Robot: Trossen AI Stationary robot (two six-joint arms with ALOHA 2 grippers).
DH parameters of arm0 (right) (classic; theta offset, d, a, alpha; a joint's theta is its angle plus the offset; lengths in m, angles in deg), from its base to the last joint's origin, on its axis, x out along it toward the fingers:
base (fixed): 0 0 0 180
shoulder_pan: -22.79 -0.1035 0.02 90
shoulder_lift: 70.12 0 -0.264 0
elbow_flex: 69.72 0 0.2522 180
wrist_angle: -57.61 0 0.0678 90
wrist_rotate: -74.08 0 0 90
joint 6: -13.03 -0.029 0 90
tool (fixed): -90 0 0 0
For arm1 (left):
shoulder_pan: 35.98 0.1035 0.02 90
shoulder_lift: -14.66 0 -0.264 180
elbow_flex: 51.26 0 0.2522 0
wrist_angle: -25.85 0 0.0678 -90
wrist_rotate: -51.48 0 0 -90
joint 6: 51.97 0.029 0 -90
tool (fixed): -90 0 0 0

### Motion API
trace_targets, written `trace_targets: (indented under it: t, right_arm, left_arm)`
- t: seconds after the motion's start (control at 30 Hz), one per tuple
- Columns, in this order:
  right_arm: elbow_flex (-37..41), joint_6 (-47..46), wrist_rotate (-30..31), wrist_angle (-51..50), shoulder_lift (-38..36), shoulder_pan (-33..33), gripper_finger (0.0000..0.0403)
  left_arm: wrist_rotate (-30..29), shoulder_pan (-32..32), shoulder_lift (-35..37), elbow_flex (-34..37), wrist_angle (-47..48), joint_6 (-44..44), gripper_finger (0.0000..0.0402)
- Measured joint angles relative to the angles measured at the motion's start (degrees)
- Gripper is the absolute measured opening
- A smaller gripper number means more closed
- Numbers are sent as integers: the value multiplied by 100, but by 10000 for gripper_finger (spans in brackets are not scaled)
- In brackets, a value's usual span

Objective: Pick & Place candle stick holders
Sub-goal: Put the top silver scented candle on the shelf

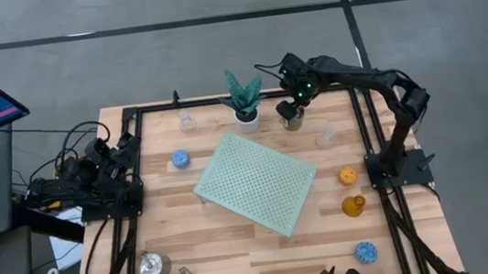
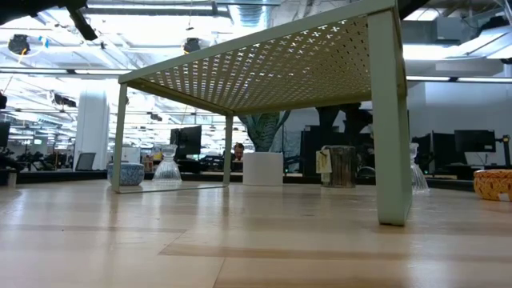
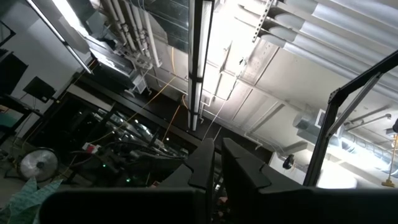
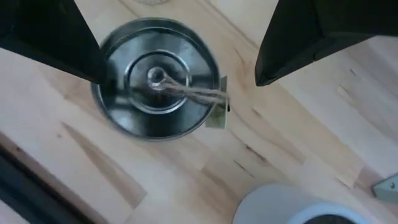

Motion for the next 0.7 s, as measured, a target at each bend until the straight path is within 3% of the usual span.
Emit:
trace_targets:
  t: [0.23,0.7]
  right_arm:
    - [-12,7,-146,121,223,-37,400]
    - [-2,35,570,-15,-377,-53,400]
  left_arm:
    - [0,2,0,0,0,0,30]
    - [1,1,0,0,0,1,30]
